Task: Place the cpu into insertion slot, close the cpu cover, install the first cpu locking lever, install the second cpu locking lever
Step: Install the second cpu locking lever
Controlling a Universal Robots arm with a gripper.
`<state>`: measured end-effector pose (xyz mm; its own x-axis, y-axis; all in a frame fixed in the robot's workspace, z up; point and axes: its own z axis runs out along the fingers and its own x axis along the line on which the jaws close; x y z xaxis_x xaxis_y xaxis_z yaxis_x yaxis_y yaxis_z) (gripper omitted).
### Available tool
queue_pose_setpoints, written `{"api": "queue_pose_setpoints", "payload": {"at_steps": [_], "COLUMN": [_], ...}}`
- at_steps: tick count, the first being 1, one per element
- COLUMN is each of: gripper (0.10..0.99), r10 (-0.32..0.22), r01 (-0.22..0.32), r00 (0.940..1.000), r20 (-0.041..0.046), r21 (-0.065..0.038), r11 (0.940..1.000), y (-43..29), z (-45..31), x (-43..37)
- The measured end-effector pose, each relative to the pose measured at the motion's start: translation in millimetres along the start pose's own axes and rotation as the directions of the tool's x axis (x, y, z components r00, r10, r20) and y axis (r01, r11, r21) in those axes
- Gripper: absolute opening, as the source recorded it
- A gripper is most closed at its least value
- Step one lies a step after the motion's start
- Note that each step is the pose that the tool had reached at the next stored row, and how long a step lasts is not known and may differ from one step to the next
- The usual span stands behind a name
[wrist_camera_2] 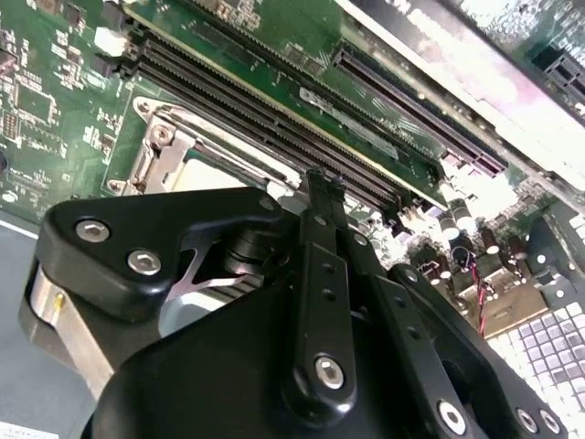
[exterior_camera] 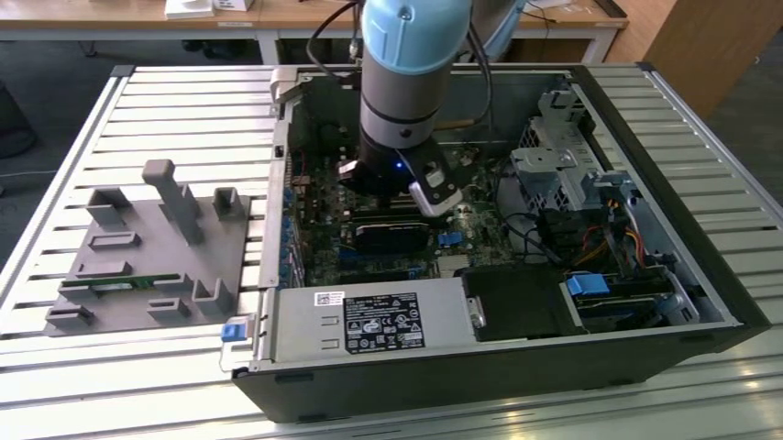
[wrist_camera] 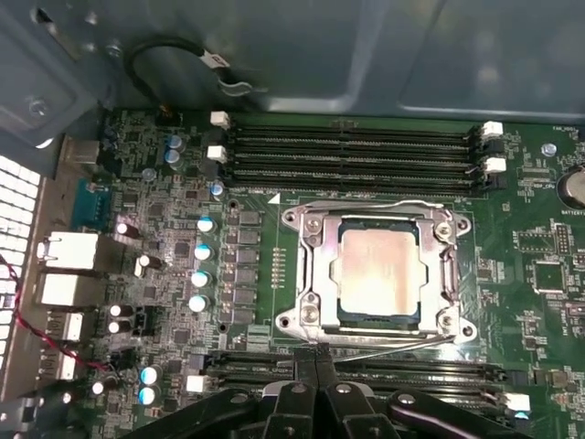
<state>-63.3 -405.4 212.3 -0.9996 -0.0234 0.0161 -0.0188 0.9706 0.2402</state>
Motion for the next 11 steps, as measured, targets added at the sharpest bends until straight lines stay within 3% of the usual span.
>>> {"api": "queue_pose_setpoints", "payload": {"at_steps": [6,8,11], "gripper": [0.106,0.106,0.106], "r10": [0.001,0.001,0.002], "r01": [-0.001,-0.001,-0.002], "r00": [1.0000,1.0000,1.0000], "r20": [0.0008,0.0012,0.0016], "r21": [-0.021,-0.033,-0.038], "r11": [0.9998,0.9995,0.9993], "y": [-1.0,-1.3,-1.8], "z": [3.7,5.1,7.2], "x": [2.7,3.2,3.3]}}
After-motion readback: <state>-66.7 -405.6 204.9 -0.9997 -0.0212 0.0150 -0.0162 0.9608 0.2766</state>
